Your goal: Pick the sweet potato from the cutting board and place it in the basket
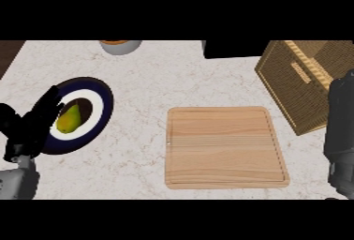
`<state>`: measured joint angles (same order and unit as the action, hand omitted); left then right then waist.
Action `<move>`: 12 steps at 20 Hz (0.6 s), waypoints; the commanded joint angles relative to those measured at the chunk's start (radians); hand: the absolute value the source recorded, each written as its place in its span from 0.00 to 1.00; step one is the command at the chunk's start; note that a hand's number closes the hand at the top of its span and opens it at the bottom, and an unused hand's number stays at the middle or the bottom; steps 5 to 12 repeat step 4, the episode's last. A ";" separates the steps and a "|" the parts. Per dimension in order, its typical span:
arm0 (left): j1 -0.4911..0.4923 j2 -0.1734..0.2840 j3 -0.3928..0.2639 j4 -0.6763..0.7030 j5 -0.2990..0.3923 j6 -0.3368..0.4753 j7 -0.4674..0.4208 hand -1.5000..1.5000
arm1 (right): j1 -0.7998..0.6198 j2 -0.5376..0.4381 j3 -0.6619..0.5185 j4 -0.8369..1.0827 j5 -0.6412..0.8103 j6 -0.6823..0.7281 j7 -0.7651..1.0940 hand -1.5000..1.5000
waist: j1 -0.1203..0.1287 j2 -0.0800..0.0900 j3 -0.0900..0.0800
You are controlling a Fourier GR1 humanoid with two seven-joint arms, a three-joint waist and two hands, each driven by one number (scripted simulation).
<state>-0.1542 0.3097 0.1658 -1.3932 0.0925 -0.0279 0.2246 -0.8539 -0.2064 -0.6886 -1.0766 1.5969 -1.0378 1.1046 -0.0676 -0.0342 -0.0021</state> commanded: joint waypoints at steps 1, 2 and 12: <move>0.011 0.018 0.017 -0.021 0.013 -0.010 0.016 0.50 | 0.124 0.107 0.059 -0.230 -0.090 0.128 0.004 0.00 | -0.015 -0.007 0.000; 0.020 0.001 0.019 -0.008 0.010 0.010 0.012 0.50 | 0.160 0.126 0.071 -0.279 -0.089 0.148 0.003 0.00 | -0.029 -0.010 -0.001; 0.032 -0.010 0.010 -0.008 0.008 0.006 0.005 0.50 | 0.242 0.177 0.127 -0.374 -0.115 0.186 -0.016 0.00 | -0.031 -0.008 -0.001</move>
